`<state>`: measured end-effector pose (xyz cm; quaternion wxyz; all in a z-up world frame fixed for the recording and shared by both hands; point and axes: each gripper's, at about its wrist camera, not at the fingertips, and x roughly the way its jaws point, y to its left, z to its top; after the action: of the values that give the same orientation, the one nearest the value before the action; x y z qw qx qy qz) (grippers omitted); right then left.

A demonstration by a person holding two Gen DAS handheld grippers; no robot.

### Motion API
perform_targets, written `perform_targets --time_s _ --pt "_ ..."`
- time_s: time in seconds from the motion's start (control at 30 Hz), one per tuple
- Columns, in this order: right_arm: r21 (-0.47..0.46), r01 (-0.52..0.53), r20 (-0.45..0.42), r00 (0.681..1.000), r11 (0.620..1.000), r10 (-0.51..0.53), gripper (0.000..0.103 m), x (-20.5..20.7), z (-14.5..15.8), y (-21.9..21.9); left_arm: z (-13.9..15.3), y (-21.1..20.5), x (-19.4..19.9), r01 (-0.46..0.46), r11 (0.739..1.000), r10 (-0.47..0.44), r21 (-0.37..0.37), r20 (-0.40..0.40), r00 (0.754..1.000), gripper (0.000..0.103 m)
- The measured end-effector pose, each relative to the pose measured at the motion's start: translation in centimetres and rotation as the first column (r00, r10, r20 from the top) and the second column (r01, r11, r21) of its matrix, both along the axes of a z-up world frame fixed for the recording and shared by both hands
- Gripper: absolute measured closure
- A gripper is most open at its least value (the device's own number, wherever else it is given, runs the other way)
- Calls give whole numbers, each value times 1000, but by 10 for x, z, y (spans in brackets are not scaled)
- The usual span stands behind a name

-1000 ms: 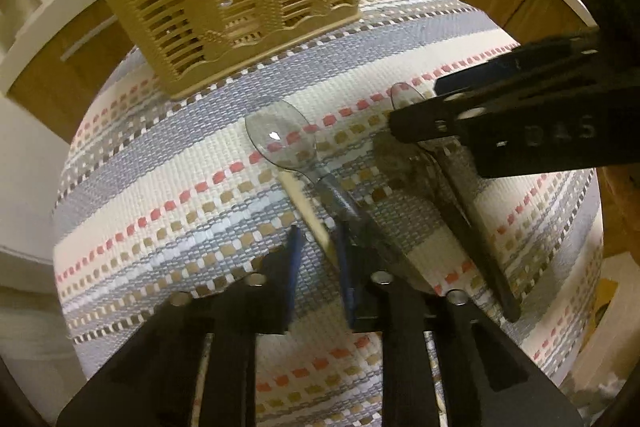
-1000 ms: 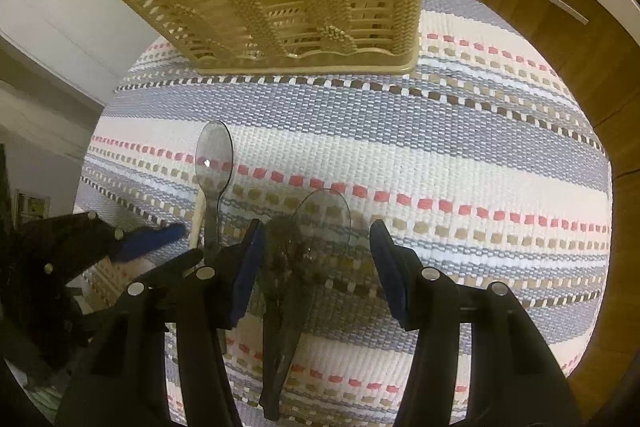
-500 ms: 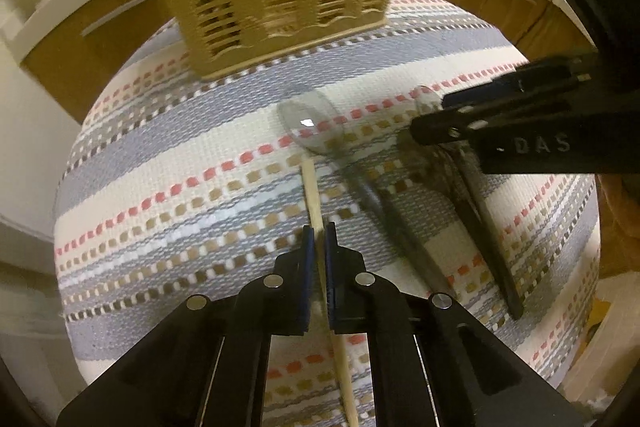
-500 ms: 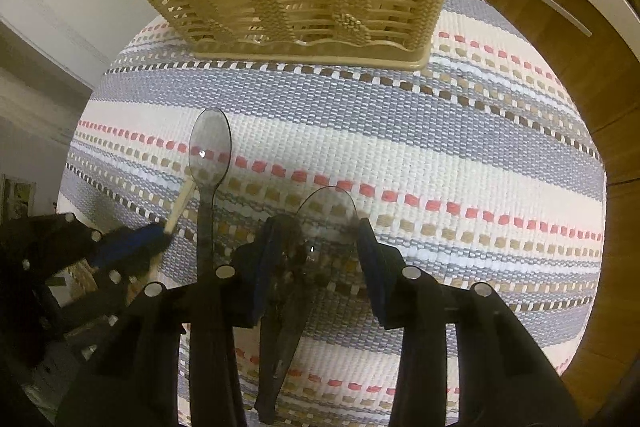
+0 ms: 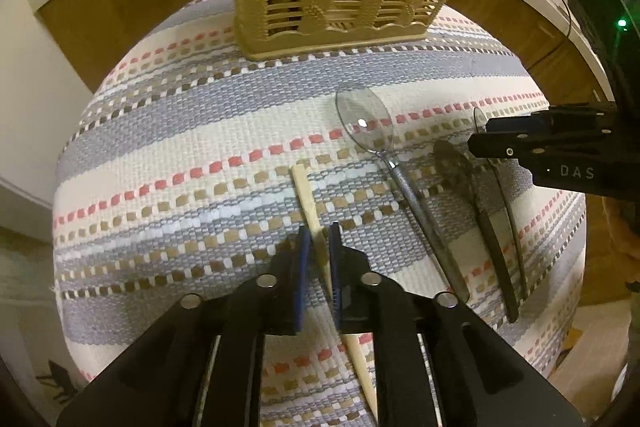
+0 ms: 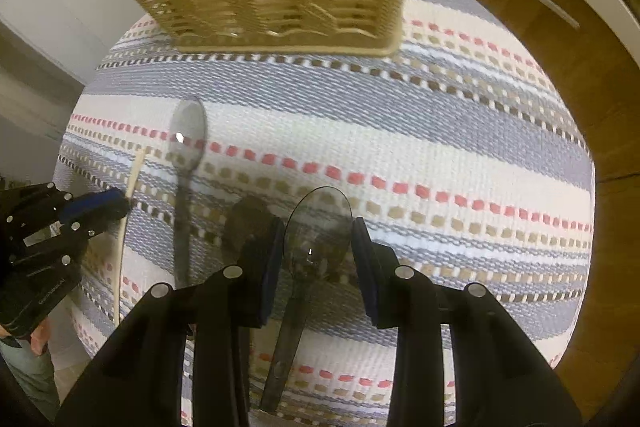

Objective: Organize utensils
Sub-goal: 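Grasp a wooden chopstick with the left gripper while the right gripper grasps a clear spoon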

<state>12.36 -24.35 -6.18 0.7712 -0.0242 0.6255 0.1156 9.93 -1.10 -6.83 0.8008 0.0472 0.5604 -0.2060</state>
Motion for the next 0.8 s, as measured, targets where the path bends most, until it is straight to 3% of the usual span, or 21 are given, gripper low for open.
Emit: perform_targets --time_s 0.17,0.33,0.5,0.67,0.8 --pt "3 -12 -21 1000 1000 12 71 1 -1 -3 -1 -8 9 50 998 -49 23 -42 998 80" --pt "-82 -76 -12 997 994 75 71 -3 -3 12 -5 -33 17 101 990 -97 95 -49 994 80" --pt "-110 -98 6 995 989 99 72 -7 -4 19 -7 -59 10 115 972 -119 203 7 993 96" --pt "-68 -98 35 994 993 101 72 -16 0 18 -1 -51 3 64 993 -70 97 54 996 100" --pt "-17 -106 110 988 994 108 72 -31 23 2 23 -28 -7 53 998 -50 -20 131 990 100"
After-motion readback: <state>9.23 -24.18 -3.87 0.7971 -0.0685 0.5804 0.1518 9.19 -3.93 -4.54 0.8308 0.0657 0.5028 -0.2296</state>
